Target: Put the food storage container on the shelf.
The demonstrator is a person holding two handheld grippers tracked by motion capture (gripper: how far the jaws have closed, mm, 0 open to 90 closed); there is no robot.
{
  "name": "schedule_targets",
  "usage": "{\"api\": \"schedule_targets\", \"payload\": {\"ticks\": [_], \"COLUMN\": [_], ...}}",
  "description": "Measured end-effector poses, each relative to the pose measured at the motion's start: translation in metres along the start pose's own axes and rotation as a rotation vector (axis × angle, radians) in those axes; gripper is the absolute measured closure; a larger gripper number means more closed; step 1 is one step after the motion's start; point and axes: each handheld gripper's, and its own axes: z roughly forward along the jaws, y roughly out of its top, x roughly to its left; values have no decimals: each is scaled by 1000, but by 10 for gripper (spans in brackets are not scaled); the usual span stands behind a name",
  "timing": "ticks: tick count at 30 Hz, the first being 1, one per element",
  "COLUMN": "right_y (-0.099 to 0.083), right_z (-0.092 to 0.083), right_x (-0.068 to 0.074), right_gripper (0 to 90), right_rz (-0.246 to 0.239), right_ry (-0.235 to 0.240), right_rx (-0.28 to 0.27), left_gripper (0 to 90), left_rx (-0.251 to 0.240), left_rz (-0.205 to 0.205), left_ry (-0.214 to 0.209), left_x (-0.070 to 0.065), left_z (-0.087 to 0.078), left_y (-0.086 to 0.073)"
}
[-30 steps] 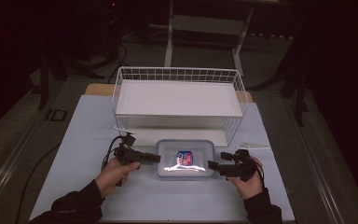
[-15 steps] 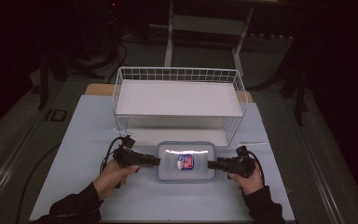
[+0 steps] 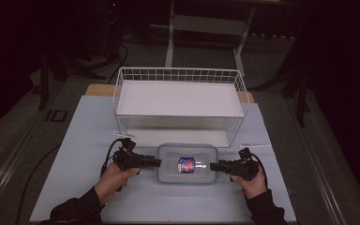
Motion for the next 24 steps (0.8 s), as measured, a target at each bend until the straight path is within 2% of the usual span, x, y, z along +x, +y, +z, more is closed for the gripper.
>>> {"api": "schedule_targets", "payload": {"ticks": [5,8,11,17,21,24], "right_y": [7,16,25,42,48,57], "right_z": [2,1,1,5,8,11], "right_x": [3,5,4,2,1,0], "right_gripper": [521,521,520,520,520,520], "right_rz": [-16,-34,-56,-67,-74,-109], "right_ry": [-2,-8,-13,-16,-19,-38], "right_rx": [-9,-30,-46,-63,-69,-75], "left_gripper": [574,574,572,570,568,562], "left_rx": [-47,-74,-115,-148,-190,-203], "left_rz": [6,24,44,61,66,68], "left_ry": [17,25,50,66,83,93], "left_x": [-2,-3,-6,0,3,7], "left_z": [-6,-9,-11,-14,-15,-13], "left_y": [6,11,15,26,30,32]}}
